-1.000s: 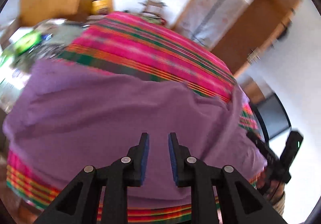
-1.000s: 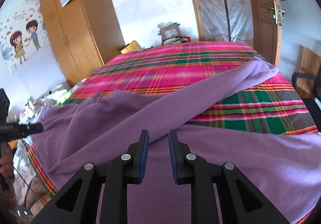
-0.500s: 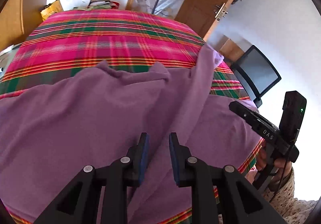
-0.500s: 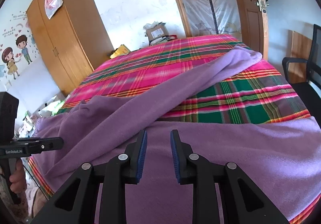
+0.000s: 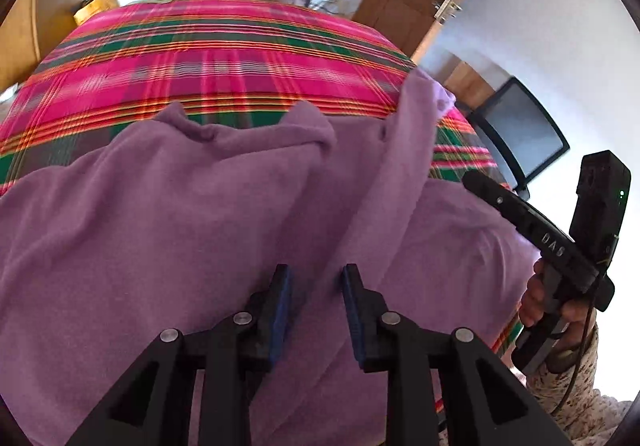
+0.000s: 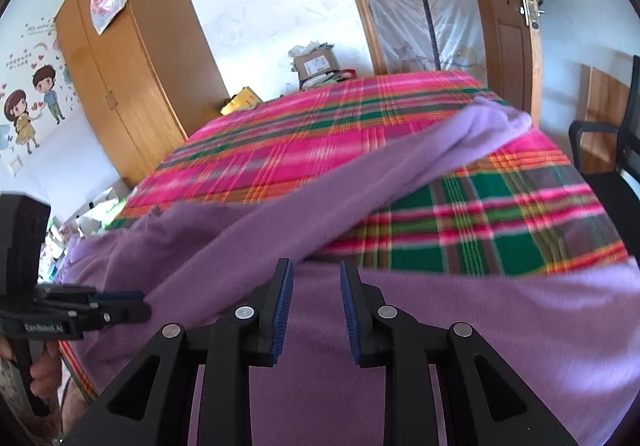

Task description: Fold clothes

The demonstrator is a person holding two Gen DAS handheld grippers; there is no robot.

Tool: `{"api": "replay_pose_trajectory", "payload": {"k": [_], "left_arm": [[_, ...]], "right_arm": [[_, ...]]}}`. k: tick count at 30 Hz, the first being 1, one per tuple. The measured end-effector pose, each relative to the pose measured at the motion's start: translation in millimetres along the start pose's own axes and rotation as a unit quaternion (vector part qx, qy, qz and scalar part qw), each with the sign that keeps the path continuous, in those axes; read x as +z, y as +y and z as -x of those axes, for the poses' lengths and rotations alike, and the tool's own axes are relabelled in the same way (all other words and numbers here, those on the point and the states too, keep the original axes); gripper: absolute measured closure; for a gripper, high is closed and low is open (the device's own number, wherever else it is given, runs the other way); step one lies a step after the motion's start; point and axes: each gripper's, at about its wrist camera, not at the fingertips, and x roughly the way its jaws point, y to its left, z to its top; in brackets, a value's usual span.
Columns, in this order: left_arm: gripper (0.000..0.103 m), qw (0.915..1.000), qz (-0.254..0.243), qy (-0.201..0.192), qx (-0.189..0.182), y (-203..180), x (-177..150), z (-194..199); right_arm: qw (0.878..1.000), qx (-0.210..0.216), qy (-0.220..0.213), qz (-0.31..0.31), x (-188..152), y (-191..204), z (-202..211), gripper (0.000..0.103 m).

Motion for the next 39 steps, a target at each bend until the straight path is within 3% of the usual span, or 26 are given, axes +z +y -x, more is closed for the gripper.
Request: {"api": "replay_pose_trajectory", "payload": {"k": [2,10,12,13,15,19,28,32,39], "left_arm": [[0.071,1.0,0.003,0.001,-0.006,0.8,1.0,-3.1],[0.07,0.9996,-0.008,0.021,-0.019,-6.0,1.9,-14.4],[0.082,0.9994,-0.011,0.016,-0.027,-7.2,1.2,-14.0],[0.095,0.9993,-0.016,0.014,-0.032,-8.3,0.1,-13.5],[0.099,0.9986,-0.029,0.004,-0.045,-12.2,-2.5,-9.8],[0.1,0.994,-0.052,-0.006,-0.095,-17.6,-6.9,-3.5],[0.1,0.9921,-0.056,0.001,-0.112,-15.8,-8.6,-6.7],[0.1,0.9905,-0.059,0.007,-0.124,-15.4,-11.7,-8.8],[0.1,0.9888,-0.069,0.021,-0.131,-19.1,-17.3,-16.6]], "right_arm": [[1.0,0.012,0.0,-0.016,9.2,-5.7,-3.0,0.078],[0.998,0.003,0.006,-0.057,26.7,-21.3,-20.6,0.077],[0.998,-0.004,0.013,-0.062,27.1,-24.8,-26.6,0.077],[0.998,-0.007,0.018,-0.065,27.6,-26.6,-29.3,0.077],[0.997,-0.013,0.018,-0.074,28.5,-32.0,-32.0,0.077],[0.995,-0.022,0.019,-0.091,29.7,-42.4,-34.8,0.077],[0.997,-0.02,0.016,-0.079,35.9,-40.4,-33.2,0.077],[0.998,-0.008,0.03,-0.055,48.3,-32.0,-39.9,0.074],[0.997,-0.023,0.069,-0.041,78.4,-21.6,-69.2,0.071]]}}
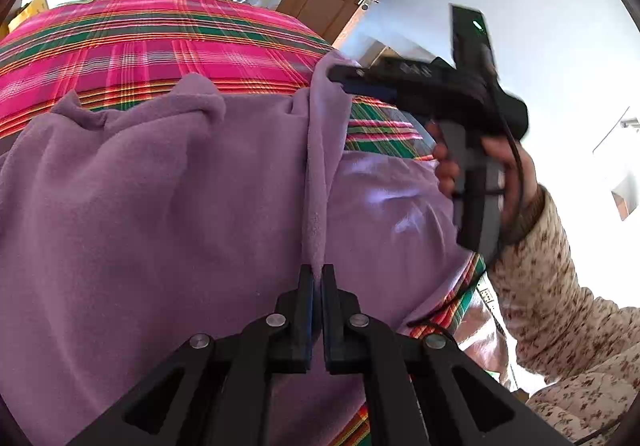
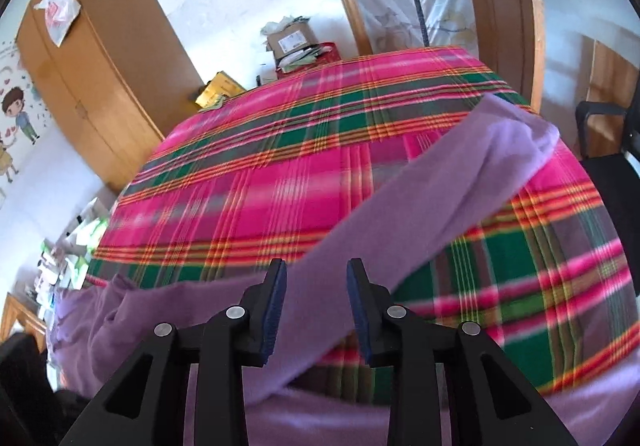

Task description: Fold clothes

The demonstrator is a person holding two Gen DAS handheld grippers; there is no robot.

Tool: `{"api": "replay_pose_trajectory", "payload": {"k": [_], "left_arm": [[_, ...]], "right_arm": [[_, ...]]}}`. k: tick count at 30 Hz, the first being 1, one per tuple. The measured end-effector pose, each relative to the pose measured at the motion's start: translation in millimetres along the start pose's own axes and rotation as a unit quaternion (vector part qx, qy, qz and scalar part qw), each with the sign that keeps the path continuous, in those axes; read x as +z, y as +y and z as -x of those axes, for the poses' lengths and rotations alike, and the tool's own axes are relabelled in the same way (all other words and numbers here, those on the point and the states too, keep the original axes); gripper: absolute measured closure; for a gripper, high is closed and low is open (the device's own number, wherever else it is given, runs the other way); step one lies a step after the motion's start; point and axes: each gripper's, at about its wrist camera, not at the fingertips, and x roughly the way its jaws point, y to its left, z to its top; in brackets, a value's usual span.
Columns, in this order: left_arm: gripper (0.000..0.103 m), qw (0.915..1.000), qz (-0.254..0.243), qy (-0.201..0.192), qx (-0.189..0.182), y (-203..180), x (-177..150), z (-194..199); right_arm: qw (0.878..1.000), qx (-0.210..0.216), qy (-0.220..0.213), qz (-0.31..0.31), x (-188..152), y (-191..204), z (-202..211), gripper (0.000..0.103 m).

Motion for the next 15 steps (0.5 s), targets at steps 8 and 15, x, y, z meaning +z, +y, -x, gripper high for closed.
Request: {"api": "replay_pose_trajectory", "payload": {"k": [8,15], "left_arm": [[0.1,0.9999,-0.007,0.007,-0.003,-0.8,-3.1,-3.8],[0.1,0.9999,-0.009,0.008,-0.005,-2.1,-5.8,-1.8]], "right_arm": [[0.998,-0.053,0.045,-0.008,18.8,6.5,-28.2,0.071],[0.992,-0.086,0.081,-0.036,27.8,-2.3,-49.7,0.071]]}}
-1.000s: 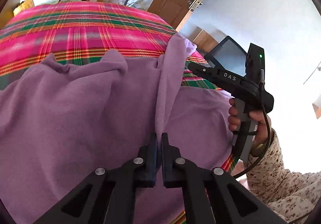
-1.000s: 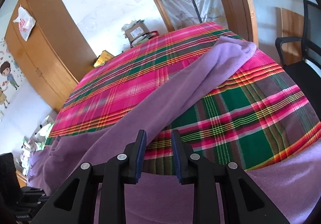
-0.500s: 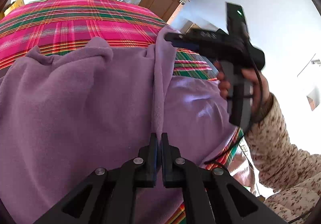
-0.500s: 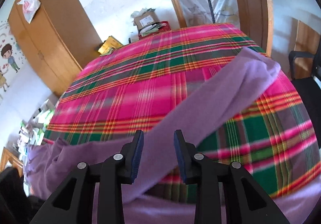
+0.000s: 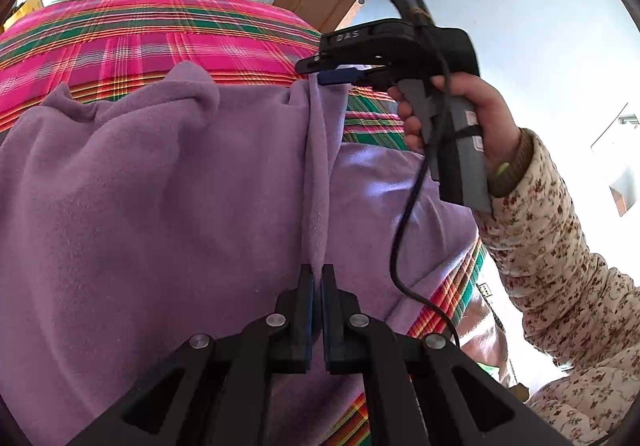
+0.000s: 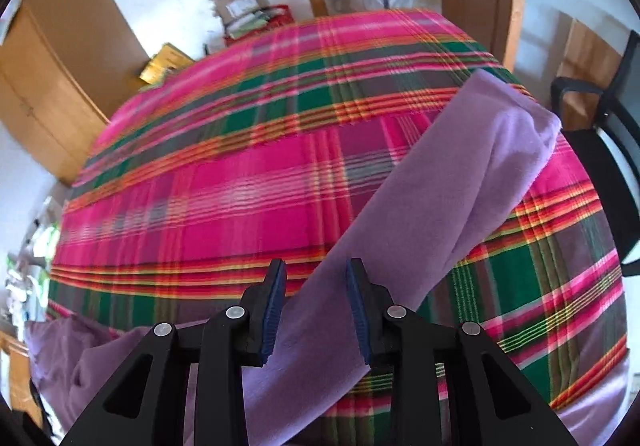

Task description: Fold clothes

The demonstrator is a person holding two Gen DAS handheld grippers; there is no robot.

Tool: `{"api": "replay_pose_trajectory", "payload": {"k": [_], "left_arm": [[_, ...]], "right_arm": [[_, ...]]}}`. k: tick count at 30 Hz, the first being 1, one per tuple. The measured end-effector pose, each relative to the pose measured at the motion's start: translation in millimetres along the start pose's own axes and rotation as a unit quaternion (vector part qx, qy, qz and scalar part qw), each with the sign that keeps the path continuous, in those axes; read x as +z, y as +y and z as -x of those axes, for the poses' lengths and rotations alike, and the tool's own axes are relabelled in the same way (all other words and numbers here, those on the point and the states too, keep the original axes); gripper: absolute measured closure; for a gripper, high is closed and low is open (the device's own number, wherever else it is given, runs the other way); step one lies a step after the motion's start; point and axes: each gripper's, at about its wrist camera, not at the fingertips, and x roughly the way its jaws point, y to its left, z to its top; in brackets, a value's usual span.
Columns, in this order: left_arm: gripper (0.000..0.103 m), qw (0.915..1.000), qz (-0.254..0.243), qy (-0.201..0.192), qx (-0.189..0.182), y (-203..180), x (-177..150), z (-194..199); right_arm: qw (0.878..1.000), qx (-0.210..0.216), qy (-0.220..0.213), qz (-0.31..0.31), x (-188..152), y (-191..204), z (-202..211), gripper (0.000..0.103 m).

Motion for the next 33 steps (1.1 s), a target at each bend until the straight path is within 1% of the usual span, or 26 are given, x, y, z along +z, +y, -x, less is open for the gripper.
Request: {"api": "replay_pose_trajectory", "payload": {"k": [3,5,7,8,10,13,16,23,30,33], "left_arm": [[0.1,1.0,0.0,0.001,-0.001,0.7,-0.7,1.7],[0.1,1.0,0.001,0.002,-0.002,1.6,-1.1,1.6],[0.1,1.0,0.003,0.004,-0.002,2.5,-1.5,1.5],[0.1,1.0,0.003,0.004,-0.002,2.7,-1.8,1.6],[0.1,1.0,0.004,0.005,-0.002,2.9,-2.7,2.0],[0.1,1.0,0.007,0.005,0.0,2.9,-2.4,0.9],[0.1,0.9999,0.011,0.005,0.004,2.7,-0.8,-1.7],[0.1,0.9996,0.024,-0.004,0.014,0.0,1.9,-2.8],[0.1,0.9989,0.036,-0.012,0.028,-2.5,4.0,-2.6],[0.1,0.9986,0.04,-0.014,0.033,-2.9,5.1,-3.7]], "right_arm": [[1.0,-0.011,0.01,-0.004,2.1,-1.4,-4.4,0.071],[1.0,-0.021,0.014,0.0,3.8,-1.4,-5.4,0.074],[0.999,-0.031,0.019,0.003,5.5,-1.5,-6.3,0.085],[0.999,-0.035,0.021,0.004,6.4,-2.6,-6.2,0.088],[0.999,-0.037,0.022,0.005,7.4,-5.8,-4.6,0.096],[1.0,-0.022,0.007,-0.009,8.8,-15.0,3.2,0.098],[1.0,-0.015,-0.006,-0.012,5.5,-23.3,11.2,0.1],[0.997,0.016,-0.073,-0.025,-10.7,-44.1,56.7,0.1],[0.991,0.033,-0.116,-0.055,-32.7,-65.9,96.8,0.1],[0.989,0.026,-0.13,-0.066,-44.9,-73.8,103.9,0.1]]}}
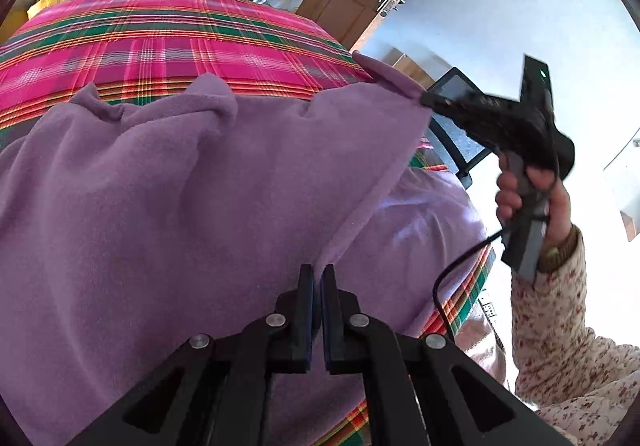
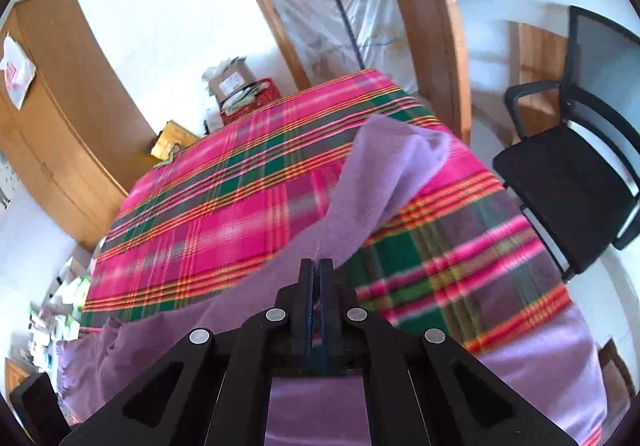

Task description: Fold clothes

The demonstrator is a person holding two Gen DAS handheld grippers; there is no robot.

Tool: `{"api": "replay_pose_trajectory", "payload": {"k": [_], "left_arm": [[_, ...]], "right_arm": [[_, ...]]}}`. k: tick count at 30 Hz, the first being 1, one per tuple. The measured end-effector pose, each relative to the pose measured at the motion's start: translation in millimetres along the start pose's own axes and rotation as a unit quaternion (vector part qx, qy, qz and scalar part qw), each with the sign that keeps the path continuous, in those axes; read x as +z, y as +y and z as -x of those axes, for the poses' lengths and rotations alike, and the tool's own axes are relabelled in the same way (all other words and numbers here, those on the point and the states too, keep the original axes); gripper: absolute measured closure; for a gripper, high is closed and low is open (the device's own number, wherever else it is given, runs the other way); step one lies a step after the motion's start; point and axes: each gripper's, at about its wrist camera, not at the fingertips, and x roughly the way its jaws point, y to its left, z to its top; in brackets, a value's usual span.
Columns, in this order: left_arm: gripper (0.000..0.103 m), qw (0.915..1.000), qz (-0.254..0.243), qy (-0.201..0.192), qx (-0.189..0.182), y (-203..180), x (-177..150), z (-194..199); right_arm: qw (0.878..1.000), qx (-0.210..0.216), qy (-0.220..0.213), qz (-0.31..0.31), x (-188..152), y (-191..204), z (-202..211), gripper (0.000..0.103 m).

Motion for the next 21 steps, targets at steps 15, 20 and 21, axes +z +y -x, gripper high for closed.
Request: {"api": "replay_pose_trajectory", "payload": {"k": [15,20,21], "left_arm": [[0.1,0.9998,0.008,0.014,0.013,5.3,-8.1,-1.8],[0.1,0.9997,0.013,0.014,0.016,4.4,-7.8,-3.1],[0.1,0.9997,0.013,0.014,0.017,3.4,-7.6,-3.5]], "right_arm": [[0.997,-0.07,0.033,0.028,-42.2,-29.5,-17.8,0.087],[0.991,-0.095,-0.005,0.091,-35.4,-20.2,-19.0,0.074],[0.99,-0.098,-0.005,0.1,-33.0,-18.4,-22.1,0.074]]}}
